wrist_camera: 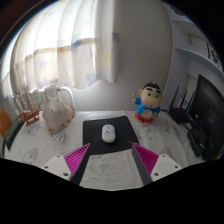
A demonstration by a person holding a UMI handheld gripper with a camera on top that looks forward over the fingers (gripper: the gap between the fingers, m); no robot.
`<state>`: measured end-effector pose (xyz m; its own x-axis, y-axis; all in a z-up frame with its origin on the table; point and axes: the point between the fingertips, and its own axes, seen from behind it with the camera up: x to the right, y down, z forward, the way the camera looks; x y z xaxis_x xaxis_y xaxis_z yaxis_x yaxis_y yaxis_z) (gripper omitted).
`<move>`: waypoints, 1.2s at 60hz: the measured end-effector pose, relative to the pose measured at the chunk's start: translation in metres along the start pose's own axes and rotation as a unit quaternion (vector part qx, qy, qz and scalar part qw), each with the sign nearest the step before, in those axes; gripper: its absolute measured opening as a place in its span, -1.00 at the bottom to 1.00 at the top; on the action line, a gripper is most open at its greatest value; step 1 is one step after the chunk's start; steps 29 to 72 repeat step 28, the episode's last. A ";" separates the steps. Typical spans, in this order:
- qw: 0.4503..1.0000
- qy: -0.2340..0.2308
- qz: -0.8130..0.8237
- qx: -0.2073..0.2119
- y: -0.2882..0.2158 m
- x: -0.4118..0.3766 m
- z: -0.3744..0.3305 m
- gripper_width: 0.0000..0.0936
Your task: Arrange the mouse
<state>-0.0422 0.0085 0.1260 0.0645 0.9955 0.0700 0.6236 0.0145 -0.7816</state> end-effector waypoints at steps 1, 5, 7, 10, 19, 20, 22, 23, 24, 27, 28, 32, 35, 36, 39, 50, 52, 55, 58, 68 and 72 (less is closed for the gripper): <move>1.000 0.000 0.001 -0.001 0.002 0.000 -0.008 0.82; 1.000 0.003 0.006 0.007 0.007 -0.002 -0.036 0.82; 1.000 0.008 0.007 0.018 0.009 -0.001 -0.048 0.82; 1.000 0.012 0.010 0.019 0.019 -0.002 -0.059 0.81; 0.999 0.032 0.015 -0.005 0.051 0.001 -0.078 0.82; 0.999 0.033 0.016 -0.005 0.052 0.000 -0.080 0.82; 0.999 0.034 0.016 -0.006 0.056 -0.001 -0.084 0.81; 0.999 0.034 0.017 -0.006 0.057 -0.001 -0.085 0.81; 0.999 0.034 0.018 -0.007 0.058 -0.002 -0.087 0.81; 0.999 0.035 0.026 -0.010 0.063 -0.003 -0.091 0.81; 0.999 0.034 0.028 -0.012 0.064 -0.003 -0.092 0.81; 0.999 0.034 0.028 -0.012 0.064 -0.003 -0.092 0.81; 0.999 0.034 0.028 -0.012 0.064 -0.003 -0.092 0.81; 0.999 0.034 0.028 -0.012 0.064 -0.003 -0.092 0.81; 0.999 0.034 0.028 -0.012 0.064 -0.003 -0.092 0.81; 0.999 0.034 0.028 -0.012 0.064 -0.003 -0.092 0.81; 0.999 0.034 0.028 -0.012 0.064 -0.003 -0.092 0.81; 0.999 0.034 0.028 -0.012 0.064 -0.003 -0.092 0.81; 0.999 0.034 0.028 -0.012 0.064 -0.003 -0.092 0.81; 0.999 0.034 0.028 -0.012 0.064 -0.003 -0.092 0.81; 0.999 0.034 0.028 -0.012 0.064 -0.003 -0.092 0.81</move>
